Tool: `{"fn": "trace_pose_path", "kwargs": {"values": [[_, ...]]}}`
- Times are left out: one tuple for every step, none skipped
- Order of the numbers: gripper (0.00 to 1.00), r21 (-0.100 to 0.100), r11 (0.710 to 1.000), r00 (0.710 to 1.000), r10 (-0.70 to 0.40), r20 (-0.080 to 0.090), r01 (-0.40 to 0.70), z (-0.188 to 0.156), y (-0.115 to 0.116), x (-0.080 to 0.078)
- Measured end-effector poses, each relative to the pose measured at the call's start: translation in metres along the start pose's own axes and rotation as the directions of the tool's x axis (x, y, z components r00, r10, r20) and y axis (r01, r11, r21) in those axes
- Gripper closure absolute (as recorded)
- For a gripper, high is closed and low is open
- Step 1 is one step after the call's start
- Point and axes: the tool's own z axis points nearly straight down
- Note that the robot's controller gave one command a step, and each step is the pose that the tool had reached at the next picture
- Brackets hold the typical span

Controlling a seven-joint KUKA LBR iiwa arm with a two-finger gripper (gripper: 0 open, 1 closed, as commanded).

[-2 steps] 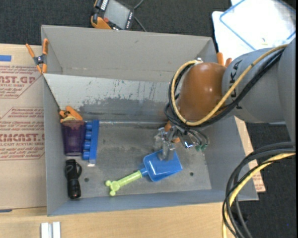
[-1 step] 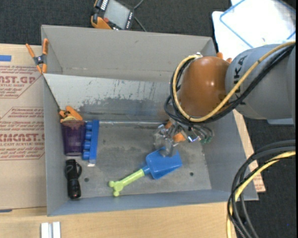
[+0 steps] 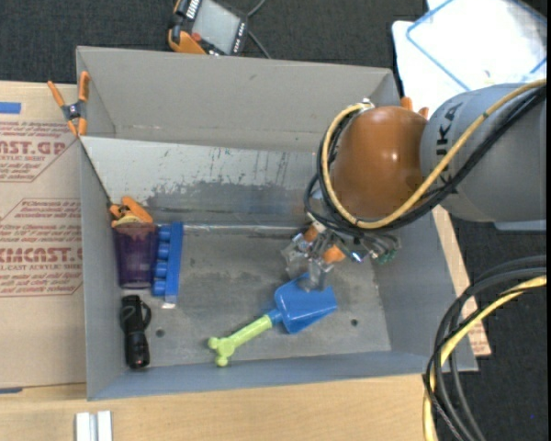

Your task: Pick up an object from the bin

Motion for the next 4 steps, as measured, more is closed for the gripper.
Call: {"fn": "trace_pose_path", "kwargs": {"values": [[1.00, -0.001, 1.000, 1.000, 0.008, -0.001, -0.008, 0.001, -0.002, -0.004], [1.00, -0.007, 0.999, 0.999, -0.033, -0.003, 0.033, -0.016, 0.000, 0.017], [1.00, 0.000, 0.995, 0.995, -0.099, 0.000, 0.099, -0.038, -0.004, 0.034], [1.00, -0.002, 0.961, 0.961, -0.276, 0.001, 0.276, 0.023, -0.028, 0.070]]}}
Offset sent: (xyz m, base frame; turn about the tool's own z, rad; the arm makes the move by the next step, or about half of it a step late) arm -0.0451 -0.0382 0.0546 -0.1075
